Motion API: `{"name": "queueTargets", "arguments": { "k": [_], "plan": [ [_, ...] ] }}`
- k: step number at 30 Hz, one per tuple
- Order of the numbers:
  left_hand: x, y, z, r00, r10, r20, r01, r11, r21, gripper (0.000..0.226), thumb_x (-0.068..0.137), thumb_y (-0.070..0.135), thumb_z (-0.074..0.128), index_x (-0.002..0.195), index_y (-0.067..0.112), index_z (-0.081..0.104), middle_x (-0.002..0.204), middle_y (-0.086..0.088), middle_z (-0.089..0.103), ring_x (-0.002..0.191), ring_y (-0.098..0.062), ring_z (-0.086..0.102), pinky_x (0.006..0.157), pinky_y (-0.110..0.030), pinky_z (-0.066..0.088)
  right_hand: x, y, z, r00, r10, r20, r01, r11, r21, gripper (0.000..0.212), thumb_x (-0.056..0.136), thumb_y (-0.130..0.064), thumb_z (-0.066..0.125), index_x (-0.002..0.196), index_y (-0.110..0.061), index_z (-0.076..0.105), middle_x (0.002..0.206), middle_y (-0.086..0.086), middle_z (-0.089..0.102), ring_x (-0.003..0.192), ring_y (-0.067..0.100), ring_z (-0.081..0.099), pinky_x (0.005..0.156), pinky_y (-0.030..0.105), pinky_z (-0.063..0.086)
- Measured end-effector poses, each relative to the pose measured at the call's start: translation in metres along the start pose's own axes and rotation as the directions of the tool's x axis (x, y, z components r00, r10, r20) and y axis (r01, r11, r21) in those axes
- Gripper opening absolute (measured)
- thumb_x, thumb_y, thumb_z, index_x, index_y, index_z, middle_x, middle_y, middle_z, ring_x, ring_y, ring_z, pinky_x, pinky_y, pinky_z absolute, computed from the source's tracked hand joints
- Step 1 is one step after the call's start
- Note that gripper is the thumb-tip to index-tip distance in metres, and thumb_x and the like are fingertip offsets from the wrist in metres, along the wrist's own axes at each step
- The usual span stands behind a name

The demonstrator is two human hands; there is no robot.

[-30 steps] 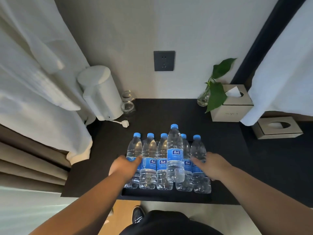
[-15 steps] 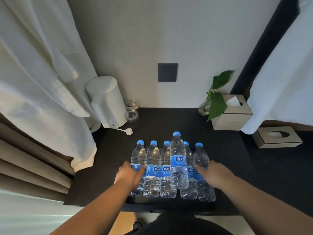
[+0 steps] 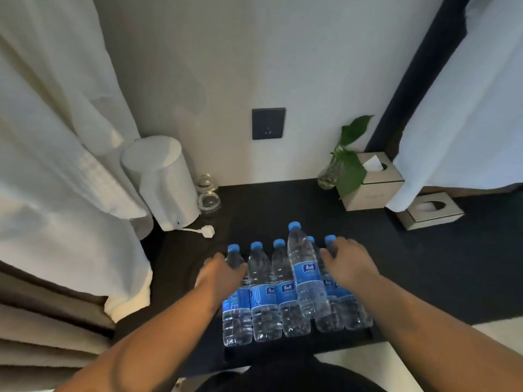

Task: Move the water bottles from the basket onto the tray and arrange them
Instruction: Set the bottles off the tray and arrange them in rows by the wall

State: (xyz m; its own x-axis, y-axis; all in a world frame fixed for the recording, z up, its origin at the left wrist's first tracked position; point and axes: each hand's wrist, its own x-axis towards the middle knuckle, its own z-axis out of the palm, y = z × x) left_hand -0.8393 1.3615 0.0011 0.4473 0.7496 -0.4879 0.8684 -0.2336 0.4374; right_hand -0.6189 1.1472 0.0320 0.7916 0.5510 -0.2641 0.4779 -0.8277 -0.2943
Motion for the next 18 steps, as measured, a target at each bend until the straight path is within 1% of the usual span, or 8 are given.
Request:
{"name": "queueTargets", "arguments": {
  "k": [2,5,6,9,12,13,16,18],
  "plan": [
    [0.005,-0.001,-0.002,0.999,0.04,0.027,-0.04,0.999,0.006,0.064,0.077,0.067,0.054,0.105,0.011,0.068,0.104,-0.012,0.068,0.096,-0.032,0.067,0.085,-0.042,0.057,-0.003,-0.011,0.002,0.999,0.046,0.004,-0.046,0.994,0.1,0.029,0.098,-0.051,0.054,0.092,-0.023,0.059,0.09,-0.002,0.064,0.091,0.023,0.064,0.078,0.037,0.05],
    [0.016,0.0,-0.003,0.991,0.117,0.057,-0.123,0.987,0.102,0.057,0.086,0.069,0.044,0.091,0.017,0.068,0.097,-0.01,0.068,0.094,-0.029,0.064,0.084,-0.039,0.053,-0.01,-0.027,0.008,0.996,0.088,0.022,-0.091,0.972,0.217,0.028,0.098,-0.057,0.053,0.095,-0.029,0.059,0.082,-0.009,0.066,0.074,0.008,0.061,0.062,0.033,0.046],
    [0.021,0.0,-0.003,0.992,0.111,0.059,-0.117,0.988,0.101,0.059,0.087,0.07,0.045,0.089,0.016,0.068,0.095,-0.01,0.069,0.091,-0.028,0.065,0.079,-0.036,0.052,-0.011,-0.033,0.01,0.997,0.079,0.022,-0.082,0.972,0.22,0.03,0.098,-0.057,0.053,0.095,-0.028,0.06,0.08,-0.007,0.066,0.073,0.008,0.061,0.062,0.035,0.047],
    [0.037,-0.001,-0.003,0.996,0.034,0.086,-0.041,0.996,0.08,0.068,0.088,0.073,0.05,0.099,0.01,0.073,0.094,-0.011,0.07,0.084,-0.025,0.067,0.068,-0.034,0.046,-0.013,-0.048,0.013,0.993,0.089,0.075,-0.102,0.976,0.194,0.035,0.096,-0.059,0.054,0.099,-0.024,0.061,0.082,-0.002,0.068,0.074,0.013,0.064,0.068,0.036,0.049],
    [0.045,0.003,-0.003,0.996,-0.022,0.084,0.017,0.998,0.06,0.06,0.088,0.07,0.057,0.097,0.011,0.068,0.085,-0.005,0.065,0.071,-0.018,0.06,0.057,-0.033,0.04,-0.013,-0.058,0.011,0.985,0.125,0.114,-0.143,0.976,0.164,0.055,0.088,-0.073,0.051,0.107,-0.021,0.06,0.092,0.003,0.069,0.083,0.02,0.067,0.078,0.04,0.056],
    [0.046,0.003,-0.003,0.997,-0.035,0.075,0.031,0.998,0.053,0.057,0.087,0.069,0.059,0.094,0.013,0.065,0.081,-0.003,0.063,0.067,-0.015,0.058,0.054,-0.032,0.038,-0.013,-0.059,0.01,0.984,0.134,0.117,-0.152,0.975,0.162,0.059,0.085,-0.076,0.052,0.108,-0.022,0.059,0.095,0.003,0.068,0.084,0.021,0.067,0.077,0.04,0.056],
    [0.046,0.0,-0.002,0.996,-0.033,0.085,0.032,0.999,0.015,0.055,0.084,0.068,0.062,0.094,0.014,0.066,0.08,-0.002,0.064,0.066,-0.014,0.059,0.052,-0.031,0.038,-0.009,-0.063,0.009,0.984,0.126,0.125,-0.139,0.984,0.108,0.062,0.082,-0.075,0.059,0.114,-0.022,0.055,0.104,0.004,0.065,0.084,0.018,0.062,0.066,0.036,0.048],
    [0.046,-0.003,-0.002,0.996,-0.01,0.09,0.012,1.0,-0.015,0.056,0.084,0.066,0.061,0.099,0.013,0.069,0.086,-0.003,0.067,0.072,-0.016,0.062,0.057,-0.031,0.041,-0.002,-0.066,0.009,0.984,0.133,0.117,-0.141,0.988,0.064,0.065,0.083,-0.073,0.061,0.12,-0.02,0.056,0.108,0.004,0.067,0.085,0.019,0.062,0.068,0.035,0.046]
  ]
}}
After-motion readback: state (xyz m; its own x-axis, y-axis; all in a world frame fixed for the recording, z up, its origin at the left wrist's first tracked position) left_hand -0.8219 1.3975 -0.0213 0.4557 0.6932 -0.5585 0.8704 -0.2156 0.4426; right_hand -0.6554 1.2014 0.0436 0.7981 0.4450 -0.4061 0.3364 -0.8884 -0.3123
